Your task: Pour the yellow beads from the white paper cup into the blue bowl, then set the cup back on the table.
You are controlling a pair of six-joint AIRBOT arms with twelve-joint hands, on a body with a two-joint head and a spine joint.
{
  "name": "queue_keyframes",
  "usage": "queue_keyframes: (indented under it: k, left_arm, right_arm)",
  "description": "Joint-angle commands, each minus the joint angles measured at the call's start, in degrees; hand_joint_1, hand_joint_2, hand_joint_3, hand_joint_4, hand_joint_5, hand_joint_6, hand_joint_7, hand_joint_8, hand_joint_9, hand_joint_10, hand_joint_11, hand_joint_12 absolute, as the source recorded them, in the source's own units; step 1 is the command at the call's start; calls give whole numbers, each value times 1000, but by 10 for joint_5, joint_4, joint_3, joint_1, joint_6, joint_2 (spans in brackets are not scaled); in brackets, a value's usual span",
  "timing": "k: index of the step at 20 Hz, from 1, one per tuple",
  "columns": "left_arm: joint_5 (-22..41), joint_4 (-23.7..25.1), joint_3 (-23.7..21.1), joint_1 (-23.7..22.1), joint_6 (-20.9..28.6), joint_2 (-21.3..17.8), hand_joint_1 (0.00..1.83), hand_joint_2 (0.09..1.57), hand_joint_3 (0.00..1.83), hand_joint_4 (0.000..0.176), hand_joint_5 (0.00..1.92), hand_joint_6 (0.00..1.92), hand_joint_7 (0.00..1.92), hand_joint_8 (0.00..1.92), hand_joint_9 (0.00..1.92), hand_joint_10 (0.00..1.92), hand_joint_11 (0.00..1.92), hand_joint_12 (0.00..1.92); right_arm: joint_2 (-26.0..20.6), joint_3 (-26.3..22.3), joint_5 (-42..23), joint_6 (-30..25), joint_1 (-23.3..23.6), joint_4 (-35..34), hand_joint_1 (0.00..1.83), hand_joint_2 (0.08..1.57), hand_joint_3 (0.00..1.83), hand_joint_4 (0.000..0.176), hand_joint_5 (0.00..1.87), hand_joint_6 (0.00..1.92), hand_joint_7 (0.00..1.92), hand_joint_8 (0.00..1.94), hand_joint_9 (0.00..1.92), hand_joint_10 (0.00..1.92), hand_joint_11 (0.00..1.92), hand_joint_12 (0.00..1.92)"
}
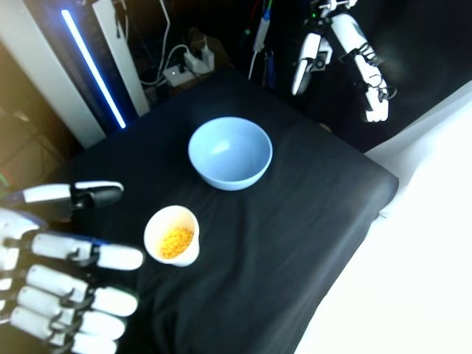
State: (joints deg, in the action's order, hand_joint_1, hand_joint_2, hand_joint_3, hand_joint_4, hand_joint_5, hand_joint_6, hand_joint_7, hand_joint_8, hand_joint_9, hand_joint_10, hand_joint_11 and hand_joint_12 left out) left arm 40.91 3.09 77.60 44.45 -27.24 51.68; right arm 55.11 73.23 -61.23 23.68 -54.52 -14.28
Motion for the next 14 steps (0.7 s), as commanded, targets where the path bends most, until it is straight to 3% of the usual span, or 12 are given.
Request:
queue_keyframes:
  k: [1,5,9,11,12,13,14]
  left_arm:
    - [65,-16,3,-8,4,1,707,823,3,17,236,1,332,1,298,13,0,802]
    - [66,-16,3,-8,4,3,709,838,4,5,233,1,343,2,310,8,0,748]
    - [66,-16,4,-8,4,8,728,846,4,10,225,0,342,0,314,5,0,721]
    - [66,-16,6,-8,5,12,706,851,3,0,221,0,334,0,318,4,0,739]
    - [66,-16,7,-9,6,13,701,853,2,4,222,0,327,0,315,2,0,728]
    - [66,-15,7,-9,7,15,698,852,1,20,221,0,320,1,307,1,0,679]
    - [67,-15,7,-9,7,17,704,851,0,26,221,0,322,1,299,1,0,639]
  right_arm:
    - [-1,5,-69,-5,6,-10,777,553,18,176,0,0,204,2,203,13,0,695]
    - [3,5,-67,-5,5,-9,816,546,3,176,0,0,171,0,171,1,0,611]
    - [25,19,-64,-23,5,-15,810,536,0,176,0,0,200,3,212,9,0,627]
    - [43,32,-64,-41,5,-20,809,545,1,142,0,0,198,1,206,3,0,587]
    - [52,36,-64,-45,5,-23,803,561,4,137,0,0,183,0,184,1,0,545]
    - [60,40,-64,-45,5,-25,788,585,14,123,0,0,161,0,160,0,0,537]
    - [66,43,-64,-45,5,-28,828,563,2,135,0,0,182,4,138,0,0,472]
